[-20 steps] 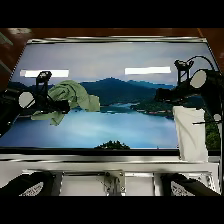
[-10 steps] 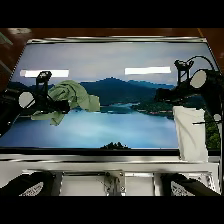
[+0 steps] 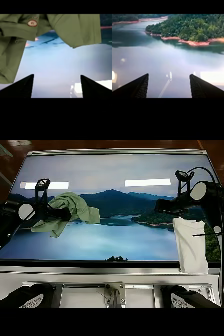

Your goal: Fold the shirts.

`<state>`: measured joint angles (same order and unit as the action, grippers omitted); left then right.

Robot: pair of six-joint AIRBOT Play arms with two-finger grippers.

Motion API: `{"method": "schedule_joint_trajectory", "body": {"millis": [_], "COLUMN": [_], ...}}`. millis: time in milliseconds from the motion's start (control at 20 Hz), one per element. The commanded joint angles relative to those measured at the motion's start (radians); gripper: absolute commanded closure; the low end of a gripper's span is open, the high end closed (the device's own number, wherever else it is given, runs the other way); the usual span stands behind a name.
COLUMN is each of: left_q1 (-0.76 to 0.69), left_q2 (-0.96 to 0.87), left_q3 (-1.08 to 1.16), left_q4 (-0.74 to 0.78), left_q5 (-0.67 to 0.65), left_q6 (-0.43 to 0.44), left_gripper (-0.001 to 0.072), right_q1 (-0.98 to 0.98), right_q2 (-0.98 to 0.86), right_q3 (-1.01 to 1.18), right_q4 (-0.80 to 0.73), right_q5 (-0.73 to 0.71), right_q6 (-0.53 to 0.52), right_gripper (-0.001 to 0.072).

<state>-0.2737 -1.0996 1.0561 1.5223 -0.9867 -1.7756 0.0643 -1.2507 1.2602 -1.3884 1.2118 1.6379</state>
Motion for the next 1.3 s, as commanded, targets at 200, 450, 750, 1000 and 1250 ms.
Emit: {"method": "schedule_joint_trajectory", "body": {"millis": [200, 450, 750, 1000, 1250], "left_q1": [0.039, 0.124, 0.279, 0.282, 0.286], "left_q2": [-0.008, -0.149, -0.599, -0.846, -0.886], "left_q3": [0.0, 0.059, 0.442, 0.698, 0.724], "left_q4": [0.015, 0.016, -0.203, -0.21, -0.235], "left_q5": [0.258, 0.251, -0.026, -0.139, -0.197], "left_q6": [-0.007, 0.008, 0.155, 0.121, 0.111], "left_gripper": [0.0042, 0.0047, -0.0004, -0.0002, 0.0649], "right_q1": [0.001, 0.001, 0.001, 0.001, 0.001], "right_q2": [-0.001, -0.001, -0.002, -0.002, -0.002], "right_q3": [0.001, 0.001, 0.001, 0.001, 0.001], "right_q4": [-0.007, -0.004, -0.005, -0.005, -0.005], "right_q5": [-0.037, -0.045, -0.05, -0.056, -0.056], "right_q6": [0.0, 0.0, 0.0, 0.0, 0.0], "right_gripper": [0.0084, 0.0084, 0.0084, 0.0084, 0.0084]}}
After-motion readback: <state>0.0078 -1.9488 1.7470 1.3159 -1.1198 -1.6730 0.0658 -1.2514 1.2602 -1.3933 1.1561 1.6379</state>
